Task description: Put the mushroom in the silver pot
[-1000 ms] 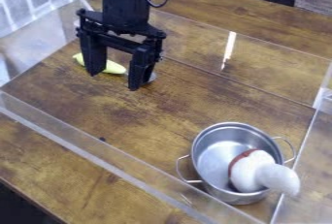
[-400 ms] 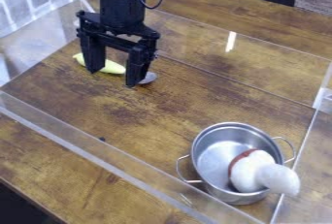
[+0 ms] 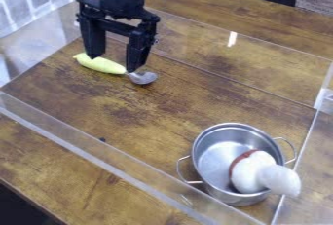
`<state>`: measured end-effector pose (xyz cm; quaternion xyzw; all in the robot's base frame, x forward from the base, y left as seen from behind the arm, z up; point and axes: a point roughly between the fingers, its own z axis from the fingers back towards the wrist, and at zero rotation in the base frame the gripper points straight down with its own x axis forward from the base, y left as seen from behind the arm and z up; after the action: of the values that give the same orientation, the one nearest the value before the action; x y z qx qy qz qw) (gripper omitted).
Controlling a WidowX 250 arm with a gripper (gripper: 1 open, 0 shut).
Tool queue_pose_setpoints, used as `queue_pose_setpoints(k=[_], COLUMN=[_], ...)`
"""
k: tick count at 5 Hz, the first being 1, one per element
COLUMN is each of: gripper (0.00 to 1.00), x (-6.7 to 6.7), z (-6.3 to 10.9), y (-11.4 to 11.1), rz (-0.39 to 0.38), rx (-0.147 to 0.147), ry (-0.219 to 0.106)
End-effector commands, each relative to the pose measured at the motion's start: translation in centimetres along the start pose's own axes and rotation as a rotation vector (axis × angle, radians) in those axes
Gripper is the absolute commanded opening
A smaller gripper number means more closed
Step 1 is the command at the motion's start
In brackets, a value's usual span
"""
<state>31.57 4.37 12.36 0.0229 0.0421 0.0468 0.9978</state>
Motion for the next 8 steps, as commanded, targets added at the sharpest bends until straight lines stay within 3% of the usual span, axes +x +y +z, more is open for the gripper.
queue_pose_setpoints(k=[1,3,4,5,6,7,8], gripper=[1.0,1.0,1.0,1.0,1.0,1.0,1.0], x=[0.2,0.0,-1.8,-3.5,-2.9,-2.5,-2.4], z=[0.8,-0.5,0.3,2.0,1.8,0.7,0.7], y=[0.4,0.2,0.0,-0.1,-1.1,-1.8,-2.4], rz=[-0.011,-0.049,-0.107,-0.09,0.019,0.047,0.027], rx=[-0.005,-0.008,-0.008,-0.007,-0.017,-0.018,-0.012], ry=[-0.034,-0.003,0.0,-0.011,-0.014,-0.002,-0.01])
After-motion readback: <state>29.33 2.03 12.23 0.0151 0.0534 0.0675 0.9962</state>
